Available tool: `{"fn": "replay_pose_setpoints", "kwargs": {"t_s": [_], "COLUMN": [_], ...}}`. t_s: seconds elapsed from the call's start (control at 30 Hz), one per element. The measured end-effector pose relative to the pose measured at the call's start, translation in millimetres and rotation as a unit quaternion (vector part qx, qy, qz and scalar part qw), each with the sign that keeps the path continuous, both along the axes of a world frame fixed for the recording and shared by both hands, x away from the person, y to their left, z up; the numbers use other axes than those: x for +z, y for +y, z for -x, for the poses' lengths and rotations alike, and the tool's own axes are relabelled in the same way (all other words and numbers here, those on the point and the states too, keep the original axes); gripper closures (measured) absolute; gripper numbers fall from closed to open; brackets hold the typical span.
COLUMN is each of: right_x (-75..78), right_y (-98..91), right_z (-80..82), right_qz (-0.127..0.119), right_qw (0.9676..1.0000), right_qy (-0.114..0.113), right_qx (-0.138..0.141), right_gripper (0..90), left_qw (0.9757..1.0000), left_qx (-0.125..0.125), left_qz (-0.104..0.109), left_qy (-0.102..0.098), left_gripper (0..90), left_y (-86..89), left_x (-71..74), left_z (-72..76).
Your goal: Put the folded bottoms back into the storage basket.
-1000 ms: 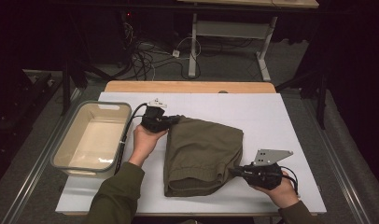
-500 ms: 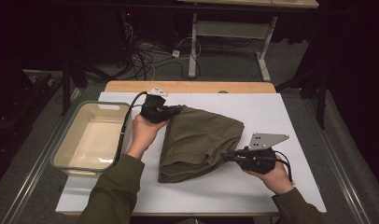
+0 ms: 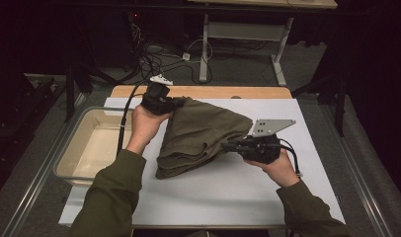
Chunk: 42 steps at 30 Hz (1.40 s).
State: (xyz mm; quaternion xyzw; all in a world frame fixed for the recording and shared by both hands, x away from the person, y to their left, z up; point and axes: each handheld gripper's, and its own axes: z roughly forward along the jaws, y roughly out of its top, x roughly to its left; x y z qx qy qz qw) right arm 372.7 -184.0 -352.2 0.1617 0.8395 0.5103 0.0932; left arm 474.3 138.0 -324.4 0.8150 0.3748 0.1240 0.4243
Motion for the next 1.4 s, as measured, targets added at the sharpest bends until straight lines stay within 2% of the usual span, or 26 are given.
{"fn": "replay_pose_setpoints", "kwargs": {"t_s": [0.13,0.27,0.4,0.53,0.73,0.9,1.13,1.4], "right_x": [13.9,31.2,45.0,57.8,75.6,79.4,78.4,72.3], "right_y": [10.4,22.6,36.3,52.1,82.6,110.2,146.7,183.8], "right_z": [-6.0,-11.7,-21.3,-27.9,-30.2,-31.2,-31.9,-31.3], "right_qz": [-0.010,-0.015,-0.022,-0.027,-0.021,-0.015,0.000,0.014], "right_qw": [0.9999,0.9996,0.9991,0.9984,0.9976,0.9968,0.9952,0.9933], "right_qy": [-0.005,-0.010,-0.001,0.006,-0.005,-0.006,-0.003,-0.001], "right_qx": [0.010,0.022,0.036,0.049,0.066,0.079,0.098,0.115], "right_gripper": [86.6,86.6,86.6,86.5,86.6,86.6,86.6,86.5], "left_qw": [1.0000,0.9998,0.9997,0.9994,0.9990,0.9983,0.9968,0.9947], "left_qx": [0.007,0.015,0.021,0.027,0.038,0.051,0.073,0.097], "left_qz": [0.005,0.007,0.001,0.001,0.000,0.000,-0.013,-0.021], "left_qy": [0.000,-0.007,-0.015,-0.020,-0.025,-0.027,-0.028,-0.024], "left_gripper": [83.0,83.0,83.0,83.0,83.0,83.0,83.0,83.0], "left_y": [9.3,20.2,32.3,49.1,79.6,105.1,140.3,179.3], "left_x": [11.0,28.4,44.6,55.9,65.9,68.8,70.2,61.5], "left_z": [-1.2,-1.1,-0.4,1.3,3.0,4.2,5.8,8.5]}}
